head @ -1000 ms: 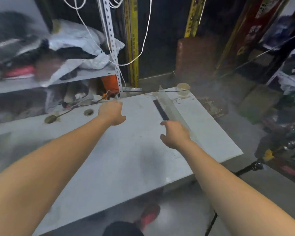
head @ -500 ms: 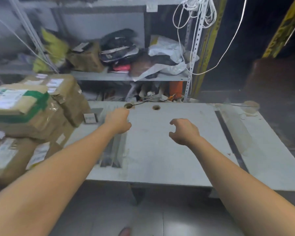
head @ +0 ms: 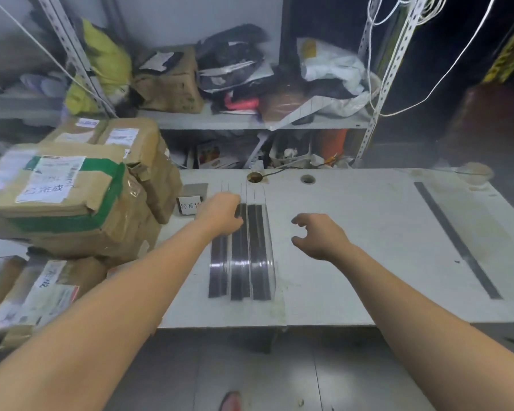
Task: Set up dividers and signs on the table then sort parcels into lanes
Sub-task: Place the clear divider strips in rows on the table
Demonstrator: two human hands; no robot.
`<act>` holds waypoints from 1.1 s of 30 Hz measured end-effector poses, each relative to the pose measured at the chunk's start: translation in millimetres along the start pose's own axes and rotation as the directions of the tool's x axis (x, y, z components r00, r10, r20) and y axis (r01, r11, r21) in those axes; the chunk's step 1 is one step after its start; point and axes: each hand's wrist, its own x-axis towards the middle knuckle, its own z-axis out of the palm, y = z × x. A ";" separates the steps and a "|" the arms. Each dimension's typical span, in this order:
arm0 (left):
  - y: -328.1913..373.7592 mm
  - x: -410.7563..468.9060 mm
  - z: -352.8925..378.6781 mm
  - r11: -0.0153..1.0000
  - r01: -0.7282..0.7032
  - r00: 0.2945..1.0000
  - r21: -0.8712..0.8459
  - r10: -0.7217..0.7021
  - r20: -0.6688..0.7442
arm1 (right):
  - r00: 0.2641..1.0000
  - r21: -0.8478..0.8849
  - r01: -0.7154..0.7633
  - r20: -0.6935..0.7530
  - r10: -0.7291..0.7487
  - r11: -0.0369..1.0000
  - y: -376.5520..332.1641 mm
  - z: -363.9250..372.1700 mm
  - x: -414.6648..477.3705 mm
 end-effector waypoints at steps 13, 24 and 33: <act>-21.4 94.3 37.5 0.879 -0.476 0.875 0.017 0.472 0.109 | 0.958 0.138 -0.286 0.050 0.282 0.948 -35.2 71.1 29.5; -19.5 142.6 49.7 0.810 -0.581 0.791 0.076 0.540 0.286 | 0.928 0.278 -0.373 0.104 0.358 0.885 -29.1 96.1 36.4; -19.9 178.7 45.9 0.857 -0.515 0.827 0.004 0.496 0.266 | 0.925 0.360 -0.372 0.071 0.373 0.855 -13.8 100.5 38.9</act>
